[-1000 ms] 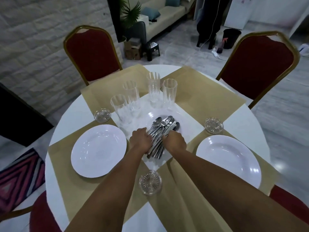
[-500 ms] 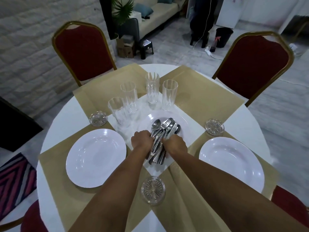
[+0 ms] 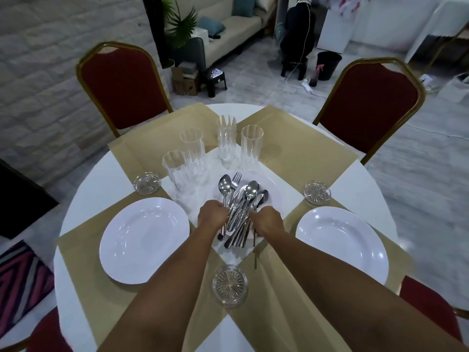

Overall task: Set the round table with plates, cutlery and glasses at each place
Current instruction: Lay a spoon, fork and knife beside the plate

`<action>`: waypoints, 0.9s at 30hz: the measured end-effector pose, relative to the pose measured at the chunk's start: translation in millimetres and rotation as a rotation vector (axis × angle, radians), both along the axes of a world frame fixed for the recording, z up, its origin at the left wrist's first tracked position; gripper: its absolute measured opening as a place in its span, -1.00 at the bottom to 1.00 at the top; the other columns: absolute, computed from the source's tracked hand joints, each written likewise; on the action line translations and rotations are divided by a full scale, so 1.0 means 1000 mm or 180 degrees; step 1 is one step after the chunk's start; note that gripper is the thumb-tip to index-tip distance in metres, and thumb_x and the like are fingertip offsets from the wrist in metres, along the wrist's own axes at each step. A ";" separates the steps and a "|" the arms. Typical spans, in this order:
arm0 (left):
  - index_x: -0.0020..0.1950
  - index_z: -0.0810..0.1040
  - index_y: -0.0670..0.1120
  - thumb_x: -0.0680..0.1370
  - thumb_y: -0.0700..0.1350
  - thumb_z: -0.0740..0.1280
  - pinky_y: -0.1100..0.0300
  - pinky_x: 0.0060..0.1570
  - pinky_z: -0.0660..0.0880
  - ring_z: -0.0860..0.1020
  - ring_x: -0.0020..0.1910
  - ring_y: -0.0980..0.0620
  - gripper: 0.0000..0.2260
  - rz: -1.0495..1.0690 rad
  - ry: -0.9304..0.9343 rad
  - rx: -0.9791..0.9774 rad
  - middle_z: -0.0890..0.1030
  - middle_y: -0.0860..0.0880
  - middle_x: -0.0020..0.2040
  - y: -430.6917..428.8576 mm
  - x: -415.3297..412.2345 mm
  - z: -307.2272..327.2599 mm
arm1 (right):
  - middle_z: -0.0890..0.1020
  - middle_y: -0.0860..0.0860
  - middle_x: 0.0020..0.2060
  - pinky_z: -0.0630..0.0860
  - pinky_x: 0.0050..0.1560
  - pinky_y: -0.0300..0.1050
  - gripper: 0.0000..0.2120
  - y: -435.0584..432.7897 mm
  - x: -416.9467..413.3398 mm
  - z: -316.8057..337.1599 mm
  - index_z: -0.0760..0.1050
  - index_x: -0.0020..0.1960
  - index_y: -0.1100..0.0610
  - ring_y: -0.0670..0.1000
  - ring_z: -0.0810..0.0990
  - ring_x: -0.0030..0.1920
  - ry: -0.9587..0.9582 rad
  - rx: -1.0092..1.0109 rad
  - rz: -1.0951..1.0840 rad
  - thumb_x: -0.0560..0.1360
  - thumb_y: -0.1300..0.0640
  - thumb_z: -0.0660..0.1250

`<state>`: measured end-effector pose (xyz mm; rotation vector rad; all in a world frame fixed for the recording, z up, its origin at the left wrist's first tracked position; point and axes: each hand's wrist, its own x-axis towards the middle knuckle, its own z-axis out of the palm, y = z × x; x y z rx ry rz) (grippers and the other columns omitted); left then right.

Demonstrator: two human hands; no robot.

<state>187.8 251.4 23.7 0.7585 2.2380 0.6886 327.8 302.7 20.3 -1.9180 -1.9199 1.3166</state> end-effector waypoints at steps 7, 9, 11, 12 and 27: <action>-0.20 0.57 -0.23 0.51 -0.13 0.41 0.24 -0.49 0.29 0.37 -0.52 -0.02 -0.82 0.0393 -0.0889 0.0465 0.52 -0.16 -0.37 -0.021 0.016 0.004 | 0.69 0.16 -0.12 0.57 -0.08 -0.08 -0.79 -0.007 0.014 0.014 0.56 -0.16 0.21 0.16 0.66 -0.08 0.0123 -0.0005 0.0113 0.50 0.14 0.20; -0.19 0.58 -0.22 0.50 -0.15 0.42 0.23 -0.47 0.33 0.41 -0.49 -0.01 -0.85 0.0471 -0.1002 0.0538 0.54 -0.15 -0.35 -0.029 0.025 0.006 | 0.69 0.17 -0.07 0.49 -0.20 -0.15 -0.83 -0.009 0.021 0.016 0.56 -0.15 0.22 0.16 0.66 -0.02 0.0103 0.0003 0.0169 0.50 0.21 0.22; -0.22 0.57 -0.20 0.49 -0.16 0.44 0.22 -0.42 0.40 0.47 -0.45 -0.02 -0.85 0.0570 -0.1031 0.0601 0.56 -0.13 -0.35 -0.037 0.036 0.008 | 0.68 0.20 -0.03 0.49 -0.22 -0.17 -0.86 -0.011 0.028 0.017 0.56 -0.14 0.25 0.16 0.64 0.01 0.0111 -0.0030 0.0240 0.51 0.26 0.24; -0.26 0.55 -0.19 0.48 -0.16 0.45 0.22 -0.41 0.42 0.47 -0.45 -0.01 -0.83 0.0604 -0.1015 0.0618 0.55 -0.11 -0.38 -0.041 0.042 0.008 | 0.67 0.21 0.00 0.53 -0.13 -0.14 -0.86 -0.012 0.033 0.017 0.56 -0.13 0.24 0.13 0.63 -0.02 0.0116 -0.0079 0.0269 0.52 0.25 0.24; -0.12 0.63 -0.22 0.45 -0.20 0.47 0.23 -0.27 0.48 0.55 -0.28 0.00 -0.90 0.1530 -0.1215 0.0832 0.63 -0.12 -0.21 -0.114 0.181 -0.003 | 0.65 0.16 -0.05 0.40 -0.14 -0.17 -0.86 -0.043 0.141 0.021 0.62 -0.02 0.27 0.16 0.60 0.00 -0.0104 0.0243 0.1526 0.48 0.31 0.30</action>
